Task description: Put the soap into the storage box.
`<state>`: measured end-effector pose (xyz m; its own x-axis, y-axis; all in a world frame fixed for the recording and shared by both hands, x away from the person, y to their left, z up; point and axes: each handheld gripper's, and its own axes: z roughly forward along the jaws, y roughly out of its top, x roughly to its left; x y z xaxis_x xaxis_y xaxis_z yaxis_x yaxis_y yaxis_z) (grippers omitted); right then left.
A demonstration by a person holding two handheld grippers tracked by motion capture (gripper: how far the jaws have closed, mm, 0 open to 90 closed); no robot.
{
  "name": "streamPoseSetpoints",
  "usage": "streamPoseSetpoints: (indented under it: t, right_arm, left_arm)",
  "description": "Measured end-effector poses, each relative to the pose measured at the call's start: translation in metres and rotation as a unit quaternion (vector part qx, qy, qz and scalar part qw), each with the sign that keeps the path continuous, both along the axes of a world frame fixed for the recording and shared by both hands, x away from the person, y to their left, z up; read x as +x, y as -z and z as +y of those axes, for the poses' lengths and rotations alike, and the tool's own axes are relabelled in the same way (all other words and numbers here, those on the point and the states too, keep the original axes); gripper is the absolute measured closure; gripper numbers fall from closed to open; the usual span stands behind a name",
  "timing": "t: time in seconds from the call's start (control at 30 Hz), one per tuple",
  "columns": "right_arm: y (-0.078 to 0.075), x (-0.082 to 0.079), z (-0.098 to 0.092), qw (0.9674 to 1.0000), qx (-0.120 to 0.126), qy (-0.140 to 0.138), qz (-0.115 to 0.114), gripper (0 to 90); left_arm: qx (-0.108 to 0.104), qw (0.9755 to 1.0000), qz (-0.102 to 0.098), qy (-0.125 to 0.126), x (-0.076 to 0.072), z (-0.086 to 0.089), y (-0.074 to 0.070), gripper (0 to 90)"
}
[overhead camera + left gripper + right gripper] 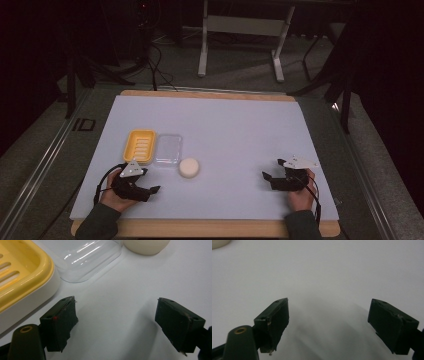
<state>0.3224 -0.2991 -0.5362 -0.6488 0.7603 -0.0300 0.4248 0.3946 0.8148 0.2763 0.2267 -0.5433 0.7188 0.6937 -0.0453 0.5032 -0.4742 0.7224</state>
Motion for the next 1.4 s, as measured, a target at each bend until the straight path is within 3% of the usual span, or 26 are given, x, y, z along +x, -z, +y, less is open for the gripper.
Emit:
streamPoseSetpoints:
  t: [0.27,0.53,0.87,1.07,1.4]
  right_arm:
    - [0.001,0.000,0.004,0.9998,-0.021,-0.006,0.001,16.8]
    - [0.001,-0.001,0.005,0.9998,-0.021,-0.005,-0.004,16.9]
    - [0.001,-0.002,0.006,0.9995,-0.029,-0.007,-0.008,16.9]
    - [0.001,-0.002,0.006,0.9995,-0.031,-0.007,-0.008,16.9]
    - [0.001,-0.002,0.006,0.9995,-0.028,-0.008,-0.010,16.8]
  left_arm:
    - [0.000,1.0000,-0.003,-0.006,0.000,0.000,0.000,20.7]
    - [0.002,1.0000,-0.002,-0.005,0.001,0.001,-0.001,23.2]
    - [0.028,0.9993,-0.006,0.026,0.002,-0.002,-0.012,24.2]
    - [0.027,0.9990,-0.005,0.035,0.002,-0.001,-0.020,24.6]
    - [0.054,0.9969,-0.003,0.057,0.004,-0.004,-0.031,24.7]
